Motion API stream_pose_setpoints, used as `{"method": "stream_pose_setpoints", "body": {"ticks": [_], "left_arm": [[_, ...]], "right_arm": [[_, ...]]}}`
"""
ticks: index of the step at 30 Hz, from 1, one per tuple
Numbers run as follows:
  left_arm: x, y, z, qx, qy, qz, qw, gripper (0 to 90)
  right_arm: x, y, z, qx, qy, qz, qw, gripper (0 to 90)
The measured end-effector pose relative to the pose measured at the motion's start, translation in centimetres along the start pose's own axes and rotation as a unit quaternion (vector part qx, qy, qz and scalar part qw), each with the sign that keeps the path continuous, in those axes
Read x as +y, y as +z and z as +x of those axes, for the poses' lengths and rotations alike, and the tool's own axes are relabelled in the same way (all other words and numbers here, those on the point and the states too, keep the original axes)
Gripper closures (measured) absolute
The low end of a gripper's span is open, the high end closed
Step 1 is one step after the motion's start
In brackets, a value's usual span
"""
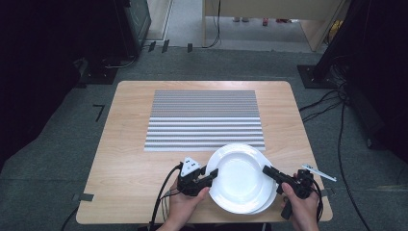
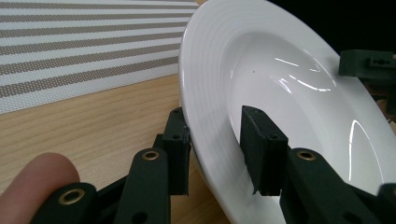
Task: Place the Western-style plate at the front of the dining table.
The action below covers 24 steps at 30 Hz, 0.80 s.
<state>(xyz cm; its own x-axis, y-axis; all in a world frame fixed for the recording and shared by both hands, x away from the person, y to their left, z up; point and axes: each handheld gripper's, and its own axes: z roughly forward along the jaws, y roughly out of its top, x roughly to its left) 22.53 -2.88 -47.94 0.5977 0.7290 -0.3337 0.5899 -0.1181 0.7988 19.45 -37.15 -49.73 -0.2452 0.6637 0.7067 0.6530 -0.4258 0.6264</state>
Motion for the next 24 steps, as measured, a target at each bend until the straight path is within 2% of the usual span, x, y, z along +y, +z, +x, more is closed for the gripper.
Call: {"method": "stream_pose_setpoints", "body": {"ticks": [3,6,7,9,14,24], "left_arm": [[0.3,-0.4,0.4,0.000,-0.007,-0.007,0.9999,66.5],[0.4,-0.6,0.6,0.000,-0.014,-0.009,0.9999,67.0],[0.5,-0.7,1.0,0.000,-0.026,-0.009,0.9996,67.2],[0.5,-0.9,1.3,-0.001,-0.033,-0.013,0.9994,67.4],[1.0,-1.4,1.7,-0.003,-0.040,-0.026,0.9988,68.3],[2.3,-2.6,2.9,-0.001,-0.052,-0.044,0.9977,69.9]], "right_arm": [[-0.2,0.1,1.1,-0.010,-0.014,-0.022,0.9996,74.8],[-0.3,0.3,1.7,-0.021,-0.024,-0.030,0.9990,76.2],[-0.4,0.5,2.3,-0.029,-0.037,-0.039,0.9982,76.4],[-0.3,0.7,2.8,-0.029,-0.045,-0.046,0.9975,76.8],[0.5,1.1,3.7,-0.019,-0.050,-0.058,0.9969,76.8],[1.7,2.6,5.0,-0.007,-0.057,-0.061,0.9965,76.1]]}}
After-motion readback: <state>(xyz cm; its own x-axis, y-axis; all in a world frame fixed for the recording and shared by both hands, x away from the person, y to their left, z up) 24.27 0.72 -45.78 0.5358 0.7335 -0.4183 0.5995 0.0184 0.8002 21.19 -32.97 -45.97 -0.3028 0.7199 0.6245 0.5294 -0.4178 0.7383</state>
